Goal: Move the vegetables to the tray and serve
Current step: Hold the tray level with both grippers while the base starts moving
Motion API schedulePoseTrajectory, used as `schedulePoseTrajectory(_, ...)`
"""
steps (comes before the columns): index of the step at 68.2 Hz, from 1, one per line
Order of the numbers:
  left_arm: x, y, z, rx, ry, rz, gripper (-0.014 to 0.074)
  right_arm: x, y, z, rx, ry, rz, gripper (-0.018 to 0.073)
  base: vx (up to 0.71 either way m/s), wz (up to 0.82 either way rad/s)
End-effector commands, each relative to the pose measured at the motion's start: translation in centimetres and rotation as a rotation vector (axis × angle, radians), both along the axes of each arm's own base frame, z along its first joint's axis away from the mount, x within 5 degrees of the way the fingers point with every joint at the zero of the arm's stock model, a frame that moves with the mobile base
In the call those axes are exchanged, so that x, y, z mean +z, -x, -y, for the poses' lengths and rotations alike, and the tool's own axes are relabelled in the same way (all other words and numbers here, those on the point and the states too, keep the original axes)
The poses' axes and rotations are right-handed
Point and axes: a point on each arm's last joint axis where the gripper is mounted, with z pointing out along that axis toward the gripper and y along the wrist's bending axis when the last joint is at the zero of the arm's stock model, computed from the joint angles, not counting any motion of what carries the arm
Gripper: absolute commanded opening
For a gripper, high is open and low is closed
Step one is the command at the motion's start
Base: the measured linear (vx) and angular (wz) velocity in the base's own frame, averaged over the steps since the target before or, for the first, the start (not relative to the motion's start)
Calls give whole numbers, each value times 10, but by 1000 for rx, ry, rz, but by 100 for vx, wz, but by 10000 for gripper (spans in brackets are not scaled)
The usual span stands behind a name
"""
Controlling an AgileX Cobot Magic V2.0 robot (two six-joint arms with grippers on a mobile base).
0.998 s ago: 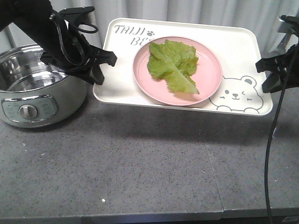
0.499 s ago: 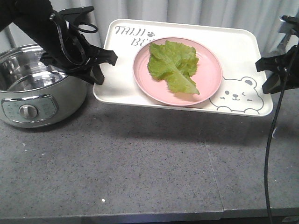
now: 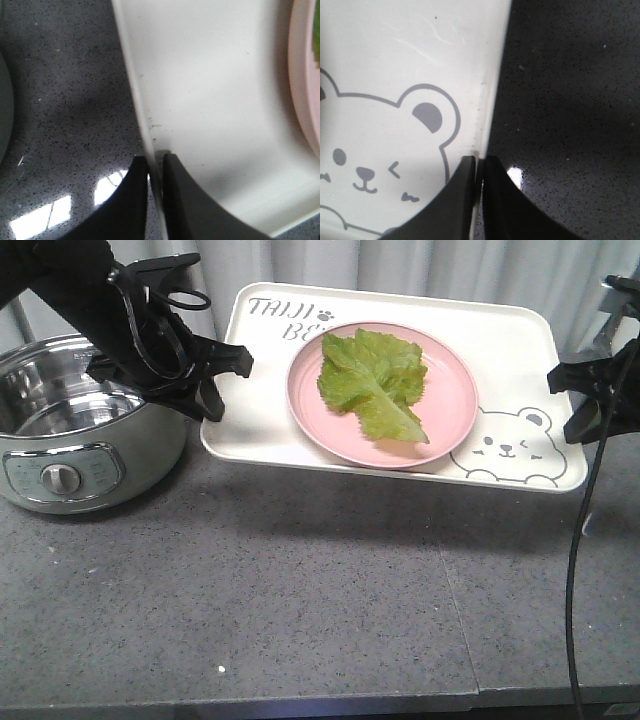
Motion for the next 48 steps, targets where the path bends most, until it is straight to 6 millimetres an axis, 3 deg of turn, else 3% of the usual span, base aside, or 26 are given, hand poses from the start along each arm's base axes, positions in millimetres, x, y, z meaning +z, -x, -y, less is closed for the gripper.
schedulePoseTrajectory(1, 36, 21, 24, -62, 216, 63, -7, 30, 15, -24, 67, -147, 54, -6, 0, 0)
schedulePoseTrajectory(48, 35, 20, 22, -76, 185, 83, -7, 30, 15, -24, 67, -146, 53, -6, 0, 0)
